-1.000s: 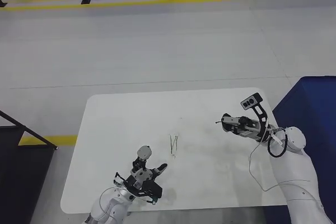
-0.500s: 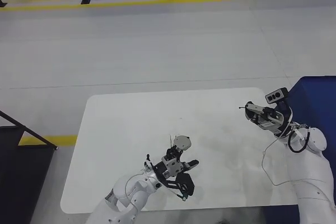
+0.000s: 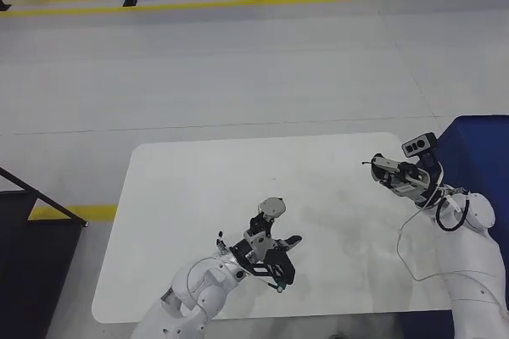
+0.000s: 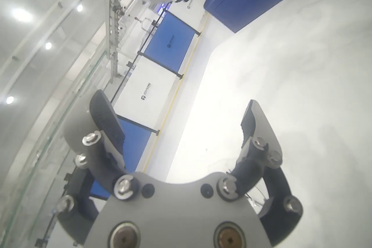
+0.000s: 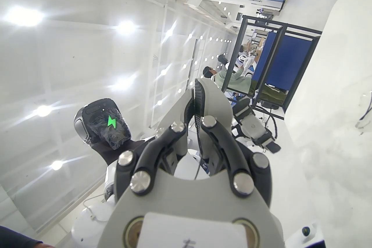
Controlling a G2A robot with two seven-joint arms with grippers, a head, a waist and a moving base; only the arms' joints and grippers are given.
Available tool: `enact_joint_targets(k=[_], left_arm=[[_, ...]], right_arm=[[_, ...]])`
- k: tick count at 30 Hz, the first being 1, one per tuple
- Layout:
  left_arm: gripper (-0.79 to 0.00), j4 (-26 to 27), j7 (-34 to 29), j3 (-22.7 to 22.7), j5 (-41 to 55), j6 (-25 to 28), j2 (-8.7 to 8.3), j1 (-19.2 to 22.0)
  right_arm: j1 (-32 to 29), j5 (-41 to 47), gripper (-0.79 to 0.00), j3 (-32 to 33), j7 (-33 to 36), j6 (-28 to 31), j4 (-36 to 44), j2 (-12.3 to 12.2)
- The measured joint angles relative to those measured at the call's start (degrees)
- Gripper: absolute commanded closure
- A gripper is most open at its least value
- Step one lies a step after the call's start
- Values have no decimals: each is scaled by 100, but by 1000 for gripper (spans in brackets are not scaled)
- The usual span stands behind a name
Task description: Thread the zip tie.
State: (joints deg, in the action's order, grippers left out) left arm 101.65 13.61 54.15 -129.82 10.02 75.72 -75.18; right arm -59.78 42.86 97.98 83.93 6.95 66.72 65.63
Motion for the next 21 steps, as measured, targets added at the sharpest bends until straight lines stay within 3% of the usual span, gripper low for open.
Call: enact_joint_targets(k=[3,7,11,14,18,21], left_arm=[[-785,-129,-1186,-203,1164,503,211,533],[-785,-630,-2585,-248,3123,554,483,1274],[-785,-1122,-4066,-219,5068,569,612,1481],[-785,-1088,-4217,-220,5589,584,608,1472],[-785,-1115,-3868,-197,4912,551,619,1445],[-785,-1254,-4445,-75,5430,268,685,1491]], right_arm=[[0,0,0,0,0,0,0,0],[0,0,0,0,0,0,0,0],[0,0,0,0,0,0,0,0],[0,0,0,0,0,0,0,0],[0,0,0,0,0,0,0,0],[0,0,0,0,0,0,0,0]])
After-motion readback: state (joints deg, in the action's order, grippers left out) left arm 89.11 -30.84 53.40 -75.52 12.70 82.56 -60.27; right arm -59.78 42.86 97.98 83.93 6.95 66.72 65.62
